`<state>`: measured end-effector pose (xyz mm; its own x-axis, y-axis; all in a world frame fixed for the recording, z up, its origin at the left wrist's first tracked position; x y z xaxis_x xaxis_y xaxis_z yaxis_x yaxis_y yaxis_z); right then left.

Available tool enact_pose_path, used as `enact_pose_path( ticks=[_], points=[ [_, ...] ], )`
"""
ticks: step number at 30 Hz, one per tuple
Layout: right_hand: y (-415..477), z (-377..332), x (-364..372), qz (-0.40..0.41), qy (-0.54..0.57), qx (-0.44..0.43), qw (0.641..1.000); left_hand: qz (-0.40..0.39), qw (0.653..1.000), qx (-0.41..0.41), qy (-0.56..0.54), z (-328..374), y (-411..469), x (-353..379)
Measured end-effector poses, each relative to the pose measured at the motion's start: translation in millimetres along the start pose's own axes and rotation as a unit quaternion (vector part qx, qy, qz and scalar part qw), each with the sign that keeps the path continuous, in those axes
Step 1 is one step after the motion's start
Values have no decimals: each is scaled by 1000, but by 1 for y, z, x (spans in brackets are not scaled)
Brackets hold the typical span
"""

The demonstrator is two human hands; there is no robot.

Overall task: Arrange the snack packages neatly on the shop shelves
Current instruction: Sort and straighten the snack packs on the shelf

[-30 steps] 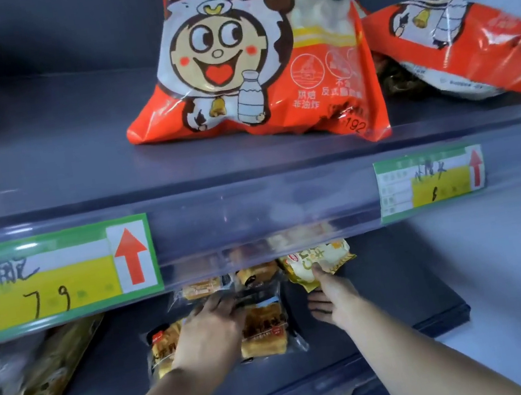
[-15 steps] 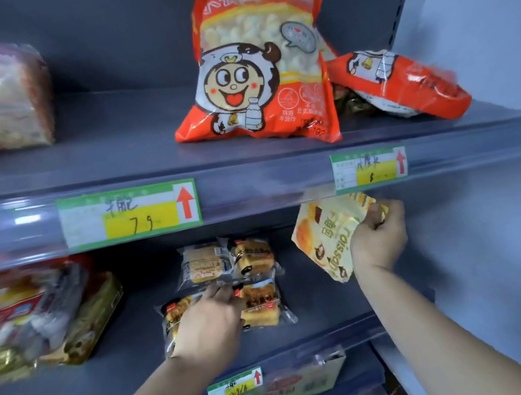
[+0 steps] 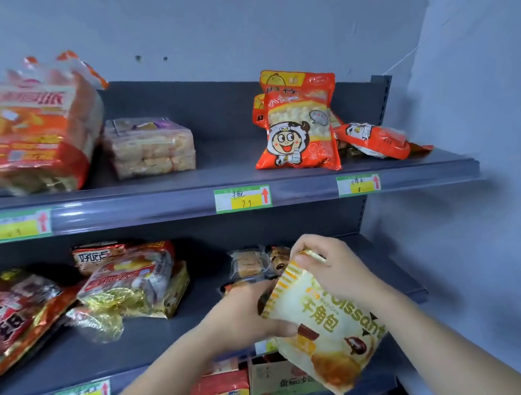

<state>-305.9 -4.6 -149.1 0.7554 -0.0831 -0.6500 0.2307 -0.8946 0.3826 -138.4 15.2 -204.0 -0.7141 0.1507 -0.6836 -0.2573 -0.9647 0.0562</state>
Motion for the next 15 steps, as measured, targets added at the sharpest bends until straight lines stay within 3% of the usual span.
enact_pose_path(
  ticks=[3, 8, 13, 15],
  points=[
    [-3, -45, -7, 3, 13, -33, 999, -7, 994, 12, -106, 15, -24, -23],
    [10, -106, -22, 114, 40, -83, 989, 111, 970, 0, -215, 31, -48, -78],
    [22, -132, -48, 327, -7, -110, 939, 257, 891, -17, -373, 40, -56, -133],
    [33, -126, -48, 305, 21, -50, 951, 291, 867, -18, -404, 44, -54, -152]
  ],
)
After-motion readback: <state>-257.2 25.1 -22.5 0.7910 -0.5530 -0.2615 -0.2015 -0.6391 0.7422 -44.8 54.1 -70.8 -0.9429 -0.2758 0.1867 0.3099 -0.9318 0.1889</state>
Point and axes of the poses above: each hand's wrist, its own y-axis towards the middle knuckle, its own x-axis out of the palm, z = x × y, the point moved 3 cm from there along y, towards the middle knuckle, and after that the axes turned 8 degrees about z, right-handed, at the moved point
